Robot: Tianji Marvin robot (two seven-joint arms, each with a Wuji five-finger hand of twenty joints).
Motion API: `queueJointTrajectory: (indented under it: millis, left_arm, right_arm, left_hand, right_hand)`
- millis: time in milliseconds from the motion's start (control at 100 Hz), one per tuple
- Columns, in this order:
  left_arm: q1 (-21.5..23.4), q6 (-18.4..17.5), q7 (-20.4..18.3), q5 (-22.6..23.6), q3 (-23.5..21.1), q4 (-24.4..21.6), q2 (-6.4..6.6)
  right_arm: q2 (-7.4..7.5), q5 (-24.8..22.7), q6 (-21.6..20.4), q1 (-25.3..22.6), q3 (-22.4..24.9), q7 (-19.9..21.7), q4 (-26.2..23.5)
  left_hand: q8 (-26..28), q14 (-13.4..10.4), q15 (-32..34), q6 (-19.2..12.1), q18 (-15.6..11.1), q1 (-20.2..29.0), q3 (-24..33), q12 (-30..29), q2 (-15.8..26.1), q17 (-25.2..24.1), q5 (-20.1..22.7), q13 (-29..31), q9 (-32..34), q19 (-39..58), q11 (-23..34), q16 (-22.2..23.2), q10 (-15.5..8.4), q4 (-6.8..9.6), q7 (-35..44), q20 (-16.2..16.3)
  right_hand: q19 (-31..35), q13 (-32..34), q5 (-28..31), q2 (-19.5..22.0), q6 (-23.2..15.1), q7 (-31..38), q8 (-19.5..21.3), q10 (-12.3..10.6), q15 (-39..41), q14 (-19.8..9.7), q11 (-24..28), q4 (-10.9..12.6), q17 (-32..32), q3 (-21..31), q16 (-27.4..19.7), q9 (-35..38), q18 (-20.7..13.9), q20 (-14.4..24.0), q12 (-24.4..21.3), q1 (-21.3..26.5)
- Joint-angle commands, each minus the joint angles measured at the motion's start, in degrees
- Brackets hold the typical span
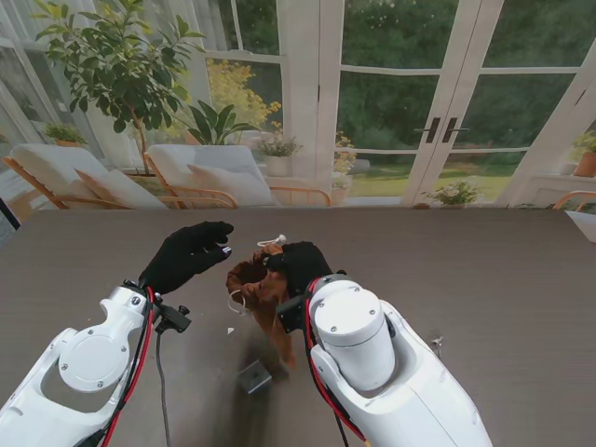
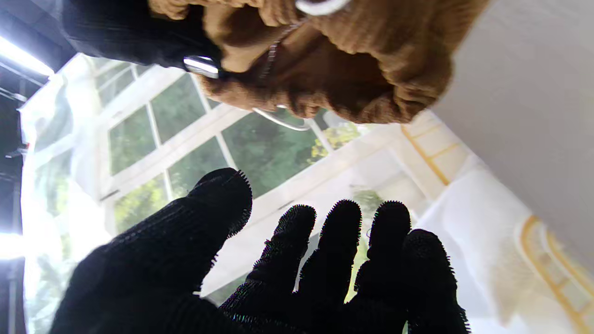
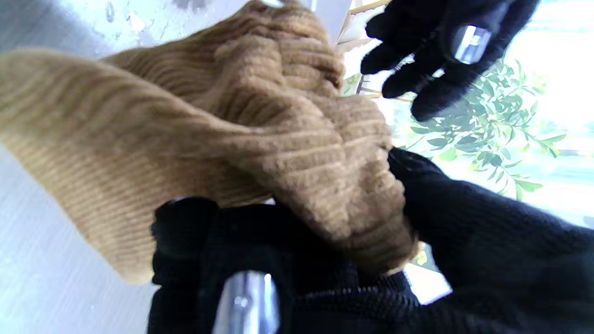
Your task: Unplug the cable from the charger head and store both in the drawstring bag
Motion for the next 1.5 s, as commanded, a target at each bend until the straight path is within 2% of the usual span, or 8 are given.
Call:
queueJointTrajectory:
  millis: [0,190,370,1050,1240,1490]
  left_arm:
    - [0.83,1.23,-1.67,-0.25,-0.52,0.32,-0.04]
    - [0.95,5.34,-4.30,-0.69,-0.81,0.93,0.34]
    - [-0.52,7.79,-6.40,-2.05,0.00,2.39,0.57]
    - [-2.69,11.27,-9.31,-3.57,1.71,3.56,0.93]
    - [-3.06,13.28,-11.04,-4.25,1.91,3.85,1.19]
    - [-4.65,13.99,-12.45,-6.25,2.81,5.31,1.23]
  right_arm:
    - [-0.12,0.04,-0.29,-0.09,0.00,0.89,-0.60]
    - [-0.16,-0.01,-0.28,0.11,0.07,0.79,-0.60]
    - [-0.08,-0.05,-0.47,0.23,0.02,0.88,-0.64]
    - [0.46,0.37,-1.80,-0.13,-0.32,1.73,-1.17]
    - [0.63,0.41,-2.04,-0.38,-0.49,1.99,-1.96]
    - [1.02,0.56,-2.64,-0.55,-0.74,2.78,-2.33]
  left_hand:
    - [-0.44,1.65,1.20,1.16,-2.92,-2.74,-2.16,1.70,0.39,-0.60,-0.01,-0.90,-0.79,1.35,0.43,1.34,0.49,1.19,-0.80,0.97]
    - [0.28,2.78,2.80,2.24,-2.02,-5.34,-4.40,3.61,0.50,0.78,0.89,-0.19,-0.30,2.21,1.03,2.39,1.34,0.94,-0.06,2.24]
    - [0.39,3.32,3.36,3.15,-1.42,-7.63,-7.23,4.09,1.29,1.55,1.20,0.08,-0.24,2.48,1.07,2.62,1.98,0.69,-0.21,2.94]
    - [0.69,4.20,3.96,4.02,-0.74,-8.46,-10.78,4.72,2.77,2.39,1.44,0.64,0.35,2.32,1.19,2.73,2.68,1.00,-0.53,3.82]
    - [0.69,4.70,4.81,5.05,-0.04,-10.65,-12.85,5.69,3.19,3.21,1.41,1.42,0.63,2.53,2.16,3.08,3.23,0.74,-0.66,4.00]
    - [0.83,5.06,5.81,5.12,0.42,-13.44,-15.40,6.41,3.92,3.82,1.92,2.06,0.96,2.59,2.94,3.53,3.29,0.34,-0.43,4.08]
  right_hand:
    - [1.18,0.07,-0.44,-0.17,7.93,2.88,1.92,4.99,2.78,-7.34,-0.42,0.25,27.52,0.12,0.54,4.28,1.30,2.35,1.06,2.30]
    - [1.16,0.07,-0.43,-0.13,7.93,2.87,1.94,5.01,2.80,-7.26,-0.44,0.27,27.52,0.07,0.54,4.24,1.32,2.36,1.08,2.31]
    - [1.16,0.08,-0.44,-0.08,7.92,2.84,1.95,5.01,2.84,-7.25,-0.44,0.31,27.51,0.03,0.55,4.24,1.40,2.39,1.09,2.23]
    - [1.12,0.07,-0.51,-0.04,7.83,2.74,2.02,5.06,2.86,-7.30,-0.47,0.44,27.51,-0.10,0.53,4.15,1.37,2.49,1.13,2.27]
    - [1.10,0.07,-0.54,-0.04,7.76,2.71,2.03,5.04,2.87,-7.28,-0.48,0.47,27.51,-0.14,0.52,4.06,1.39,2.49,1.15,2.25]
    - [1.15,0.08,-0.60,0.01,7.51,2.66,2.09,5.03,2.88,-7.38,-0.48,0.50,27.55,-0.13,0.52,4.04,1.19,2.51,1.17,2.15]
